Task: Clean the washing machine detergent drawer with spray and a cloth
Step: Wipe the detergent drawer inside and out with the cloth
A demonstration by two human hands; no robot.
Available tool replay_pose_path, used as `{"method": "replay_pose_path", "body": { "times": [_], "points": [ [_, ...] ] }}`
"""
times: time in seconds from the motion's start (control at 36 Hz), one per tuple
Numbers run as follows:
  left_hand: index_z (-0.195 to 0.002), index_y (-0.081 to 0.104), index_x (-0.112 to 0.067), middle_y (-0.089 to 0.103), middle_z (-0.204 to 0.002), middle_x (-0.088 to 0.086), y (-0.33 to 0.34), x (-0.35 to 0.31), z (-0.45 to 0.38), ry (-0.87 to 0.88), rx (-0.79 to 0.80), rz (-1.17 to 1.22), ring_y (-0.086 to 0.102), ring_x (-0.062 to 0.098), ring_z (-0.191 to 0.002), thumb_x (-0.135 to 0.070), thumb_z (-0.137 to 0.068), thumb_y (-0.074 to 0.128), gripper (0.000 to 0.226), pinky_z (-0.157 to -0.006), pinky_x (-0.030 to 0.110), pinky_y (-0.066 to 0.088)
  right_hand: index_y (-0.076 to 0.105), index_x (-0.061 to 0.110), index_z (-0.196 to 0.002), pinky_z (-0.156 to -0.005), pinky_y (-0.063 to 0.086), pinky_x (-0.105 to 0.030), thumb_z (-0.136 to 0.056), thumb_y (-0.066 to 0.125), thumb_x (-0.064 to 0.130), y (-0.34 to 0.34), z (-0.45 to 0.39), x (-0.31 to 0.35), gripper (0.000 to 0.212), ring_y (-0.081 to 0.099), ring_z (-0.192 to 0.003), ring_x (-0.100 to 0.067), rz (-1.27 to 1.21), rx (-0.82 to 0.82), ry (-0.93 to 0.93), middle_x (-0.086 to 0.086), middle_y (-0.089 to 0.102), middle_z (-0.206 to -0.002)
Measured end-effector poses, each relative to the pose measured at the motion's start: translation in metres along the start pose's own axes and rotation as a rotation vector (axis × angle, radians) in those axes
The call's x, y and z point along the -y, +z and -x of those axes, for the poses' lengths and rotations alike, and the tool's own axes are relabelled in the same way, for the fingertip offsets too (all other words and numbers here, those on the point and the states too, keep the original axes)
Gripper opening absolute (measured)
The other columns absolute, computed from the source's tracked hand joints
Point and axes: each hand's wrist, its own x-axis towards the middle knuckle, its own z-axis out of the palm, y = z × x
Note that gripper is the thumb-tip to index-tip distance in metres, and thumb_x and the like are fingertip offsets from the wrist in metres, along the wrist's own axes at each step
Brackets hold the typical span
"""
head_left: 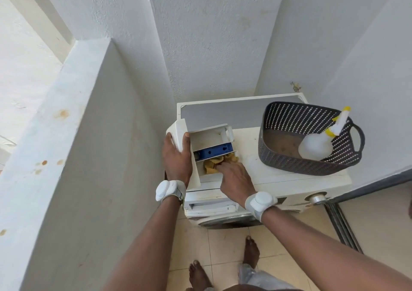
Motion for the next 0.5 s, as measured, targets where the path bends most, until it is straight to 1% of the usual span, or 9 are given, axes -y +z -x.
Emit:
{"method": "replay_pose_path", "body": {
  "times": [0.06,0.11,0.17,0.25,0.28,0.42,0.44,0.5],
  "points": [
    [-0.153,0.045,-0.019,0.058,-0.15,0.005,0.001,0.0,-0.001,0.002,0.002,0.0,0.055,0.03,-0.136,-0.071,-0.098,0.05,0.076,-0.113,0.047,0.045,0.075,0.014,-0.115,-0.086,0.048,-0.039,-0.067,0.053,-0.006,0.003,0.001,0.009,0.056,0.062,-0.098,-0.029,-0.038,0.041,-0.072,-0.004,0.07,-0.104],
    [-0.153,0.045,-0.018,0.058,-0.149,0.008,0.002,0.0,-0.001,0.012,-0.001,-0.017,0.055,0.032,-0.135,-0.07,-0.099,0.05,0.075,-0.112,0.046,0.045,0.074,0.018,-0.117,-0.088,0.047,-0.038,-0.069,0.057,-0.008,0.006,-0.001,0.026,0.058,0.058,-0.102,-0.025,-0.076,0.089,-0.122,0.0,0.069,-0.109],
    [-0.152,0.045,-0.017,0.059,-0.147,0.01,0.002,-0.001,0.0,0.01,0.0,-0.029,0.054,0.033,-0.133,-0.066,-0.1,0.051,0.072,-0.108,0.041,0.043,0.073,0.018,-0.116,-0.09,0.047,-0.039,-0.071,0.059,-0.01,0.01,-0.001,0.04,0.055,0.057,-0.104,-0.026,-0.132,0.084,-0.14,0.0,0.068,-0.108],
    [-0.152,0.045,-0.014,0.059,-0.144,0.011,0.002,-0.005,0.002,0.028,0.005,-0.037,0.055,0.033,-0.13,-0.062,-0.102,0.053,0.069,-0.098,0.031,0.039,0.067,0.021,-0.127,-0.097,0.045,-0.038,-0.072,0.061,-0.007,0.012,0.005,0.034,0.062,0.053,-0.114,-0.026,-0.117,0.076,-0.182,0.003,0.064,-0.118],
    [-0.151,0.045,-0.014,0.059,-0.144,0.012,0.001,-0.005,0.004,0.041,0.006,-0.039,0.055,0.034,-0.129,-0.061,-0.102,0.053,0.069,-0.097,0.031,0.038,0.064,0.024,-0.13,-0.099,0.043,-0.038,-0.073,0.062,-0.004,0.011,0.008,0.031,0.063,0.051,-0.117,-0.025,-0.095,0.081,-0.193,0.005,0.062,-0.121],
    [-0.151,0.046,-0.016,0.058,-0.147,0.012,0.003,-0.002,0.001,0.027,0.01,-0.029,0.054,0.034,-0.133,-0.065,-0.101,0.053,0.071,-0.108,0.042,0.043,0.062,0.026,-0.119,-0.096,0.04,-0.04,-0.078,0.066,0.018,0.014,0.002,0.055,0.042,0.052,-0.113,-0.025,-0.058,0.057,-0.068,0.005,0.059,-0.117],
    [-0.151,0.046,-0.016,0.058,-0.147,0.011,0.003,0.0,0.001,0.025,0.009,-0.027,0.054,0.034,-0.133,-0.065,-0.1,0.053,0.071,-0.108,0.042,0.044,0.061,0.027,-0.117,-0.096,0.04,-0.04,-0.078,0.067,0.019,0.018,0.003,0.061,0.041,0.052,-0.113,-0.024,-0.077,0.048,-0.032,0.005,0.058,-0.117],
    [-0.151,0.046,-0.017,0.058,-0.147,0.011,0.003,0.001,0.002,0.033,-0.001,-0.029,0.055,0.034,-0.133,-0.066,-0.1,0.052,0.071,-0.108,0.043,0.045,0.063,0.029,-0.115,-0.093,0.042,-0.038,-0.076,0.068,0.014,0.024,0.006,0.065,0.042,0.053,-0.11,-0.023,-0.15,-0.021,0.035,0.007,0.061,-0.114]
  ]
}}
